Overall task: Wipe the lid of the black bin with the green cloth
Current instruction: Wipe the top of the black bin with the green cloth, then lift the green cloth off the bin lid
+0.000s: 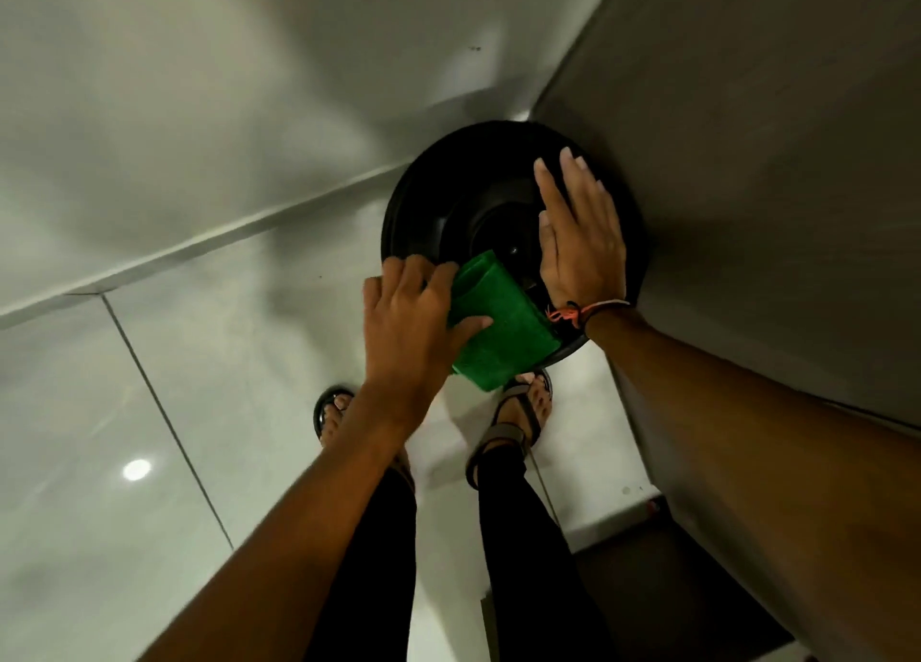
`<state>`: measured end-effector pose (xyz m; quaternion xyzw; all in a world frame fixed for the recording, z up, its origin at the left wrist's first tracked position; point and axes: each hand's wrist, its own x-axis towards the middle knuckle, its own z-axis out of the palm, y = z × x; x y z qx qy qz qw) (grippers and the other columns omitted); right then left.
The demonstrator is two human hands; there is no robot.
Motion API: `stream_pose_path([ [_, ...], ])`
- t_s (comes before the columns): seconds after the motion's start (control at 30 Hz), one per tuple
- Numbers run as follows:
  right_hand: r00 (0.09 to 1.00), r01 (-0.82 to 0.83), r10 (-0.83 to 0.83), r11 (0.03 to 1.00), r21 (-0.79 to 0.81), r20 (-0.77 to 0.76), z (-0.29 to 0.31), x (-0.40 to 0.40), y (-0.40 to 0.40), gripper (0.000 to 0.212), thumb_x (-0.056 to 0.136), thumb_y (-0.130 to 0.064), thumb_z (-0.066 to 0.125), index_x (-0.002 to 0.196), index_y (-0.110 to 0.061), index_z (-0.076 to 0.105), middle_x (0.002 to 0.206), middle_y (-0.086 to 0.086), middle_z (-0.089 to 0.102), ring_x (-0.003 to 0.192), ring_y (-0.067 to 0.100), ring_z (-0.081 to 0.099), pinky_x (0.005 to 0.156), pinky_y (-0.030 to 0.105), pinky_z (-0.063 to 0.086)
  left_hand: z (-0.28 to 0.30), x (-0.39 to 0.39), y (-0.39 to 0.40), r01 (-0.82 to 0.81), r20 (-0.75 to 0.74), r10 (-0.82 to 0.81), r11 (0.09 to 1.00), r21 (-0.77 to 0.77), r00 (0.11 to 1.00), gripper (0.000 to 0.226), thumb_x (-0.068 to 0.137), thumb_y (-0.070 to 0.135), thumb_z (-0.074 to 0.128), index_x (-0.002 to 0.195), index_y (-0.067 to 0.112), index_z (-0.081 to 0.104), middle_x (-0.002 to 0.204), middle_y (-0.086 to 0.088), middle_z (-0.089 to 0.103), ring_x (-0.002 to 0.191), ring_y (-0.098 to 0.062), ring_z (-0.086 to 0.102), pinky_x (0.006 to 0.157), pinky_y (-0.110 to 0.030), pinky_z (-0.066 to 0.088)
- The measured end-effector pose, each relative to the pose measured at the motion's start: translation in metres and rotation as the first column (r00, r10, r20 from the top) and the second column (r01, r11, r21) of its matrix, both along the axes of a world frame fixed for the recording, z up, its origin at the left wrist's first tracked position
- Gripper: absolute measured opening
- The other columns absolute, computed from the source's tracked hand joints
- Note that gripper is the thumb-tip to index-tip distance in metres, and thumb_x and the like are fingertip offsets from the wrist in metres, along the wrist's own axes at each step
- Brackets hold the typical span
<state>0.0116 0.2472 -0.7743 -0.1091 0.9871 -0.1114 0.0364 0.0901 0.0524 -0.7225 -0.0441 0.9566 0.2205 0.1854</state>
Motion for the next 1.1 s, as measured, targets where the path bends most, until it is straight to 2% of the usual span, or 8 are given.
stream_pose_path([
  [0.17, 0.896, 0.261, -0.168, 0.949, -0.180, 0.410, 0.042, -0.013, -0.019, 0.043, 0.110, -0.012, 0.049, 0.153, -0.007, 0.051, 0.168, 0.026, 0.032, 0.160, 0.038, 0.026, 0.131, 0.049, 0.022, 0.060, -0.027, -0.010, -0.042, 0.258, -0.080, 0.899, 0.436, 0.963, 0.036, 0.084, 0.024, 0.084, 0.109, 0.002, 0.073, 0.109, -0.017, 0.070, 0.103, -0.029, 0.064, 0.095, -0.047, 0.054],
  [0.23, 0.637, 0.686, -0.252, 0.616, -0.387, 0.728, 0.106, -0.023, -0.033, 0.040, 0.112, -0.029, 0.050, 0.130, 0.000, 0.070, 0.154, 0.026, 0.054, 0.151, 0.037, 0.044, 0.129, 0.043, 0.032, 0.118, -0.039, -0.021, -0.021, 0.218, -0.122, 0.829, 0.559, 0.968, 0.030, 0.078, 0.016, 0.089, 0.102, 0.005, 0.075, 0.102, -0.011, 0.069, 0.094, -0.023, 0.067, 0.087, -0.040, 0.058],
  [0.3, 0.343, 0.913, 0.073, 0.208, -0.350, 0.937, 0.177, -0.023, -0.043, 0.068, 0.109, -0.058, 0.035, 0.118, -0.005, 0.076, 0.144, 0.019, 0.066, 0.142, 0.034, 0.056, 0.124, 0.046, 0.041, 0.183, -0.056, -0.035, -0.002, 0.158, -0.132, 0.762, 0.647, 0.979, 0.023, 0.078, 0.015, 0.089, 0.095, 0.020, 0.075, 0.093, 0.005, 0.069, 0.086, -0.013, 0.069, 0.078, -0.027, 0.057],
  [0.4, 0.361, 0.932, 0.465, -0.180, -0.313, 0.808, 0.306, -0.003, -0.046, 0.089, 0.095, -0.081, 0.034, 0.133, -0.010, 0.071, 0.140, 0.019, 0.070, 0.132, 0.034, 0.065, 0.114, 0.049, 0.054, 0.305, -0.087, -0.056, 0.013, 0.092, -0.114, 0.698, 0.716, 0.989, 0.010, 0.083, 0.028, 0.083, 0.081, 0.022, 0.076, 0.071, 0.012, 0.069, 0.067, -0.003, 0.064, 0.063, -0.021, 0.053],
  [0.5, 0.558, 0.830, 0.571, -0.368, -0.420, 0.602, 0.403, 0.010, -0.049, 0.101, 0.087, -0.075, 0.061, 0.157, -0.005, 0.042, 0.167, 0.025, 0.036, 0.154, 0.041, 0.034, 0.131, 0.060, 0.020, 0.405, -0.117, -0.069, 0.089, -0.004, -0.118, 0.729, 0.679, 0.993, 0.024, 0.084, 0.042, 0.074, 0.075, 0.020, 0.076, 0.066, 0.000, 0.068, 0.064, -0.012, 0.065, 0.064, -0.032, 0.051],
  [0.63, 0.726, 0.683, 0.384, -0.306, -0.664, 0.570, 0.538, 0.016, -0.049, 0.062, 0.089, -0.029, 0.083, 0.144, -0.010, 0.061, 0.144, 0.018, 0.067, 0.133, 0.034, 0.065, 0.110, 0.049, 0.058, 0.543, -0.145, -0.062, 0.194, -0.107, -0.164, 0.751, 0.631, 0.981, 0.039, 0.083, 0.047, 0.080, 0.087, 0.008, 0.077, 0.085, -0.023, 0.076, 0.078, -0.033, 0.076, 0.069, -0.050, 0.062],
  [0.7, 0.797, 0.598, 0.264, -0.222, -0.770, 0.543, 0.598, 0.020, -0.039, 0.041, 0.091, -0.013, 0.077, 0.132, -0.012, 0.071, 0.129, 0.015, 0.077, 0.118, 0.032, 0.075, 0.091, 0.041, 0.067, 0.604, -0.150, -0.049, 0.238, -0.149, -0.185, 0.737, 0.633, 0.971, 0.040, 0.071, 0.051, 0.080, 0.090, 0.015, 0.078, 0.086, -0.011, 0.081, 0.077, -0.023, 0.079, 0.064, -0.036, 0.067],
  [1.1, 0.796, 0.551, -0.444, 0.250, -0.796, 0.412, 0.733, 0.074, 0.144, 0.044, 0.071, -0.021, 0.089, 0.109, -0.009, 0.071, 0.080, 0.004, 0.086, 0.070, 0.016, 0.083, 0.051, 0.023, 0.064, 0.698, -0.155, 0.131, 0.396, -0.063, -0.554, 0.507, 0.766, 0.830, 0.042, 0.085, 0.005, 0.081, 0.113, 0.020, 0.054, 0.111, -0.022, 0.076, 0.097, -0.032, 0.078, 0.068, -0.034, 0.067],
])
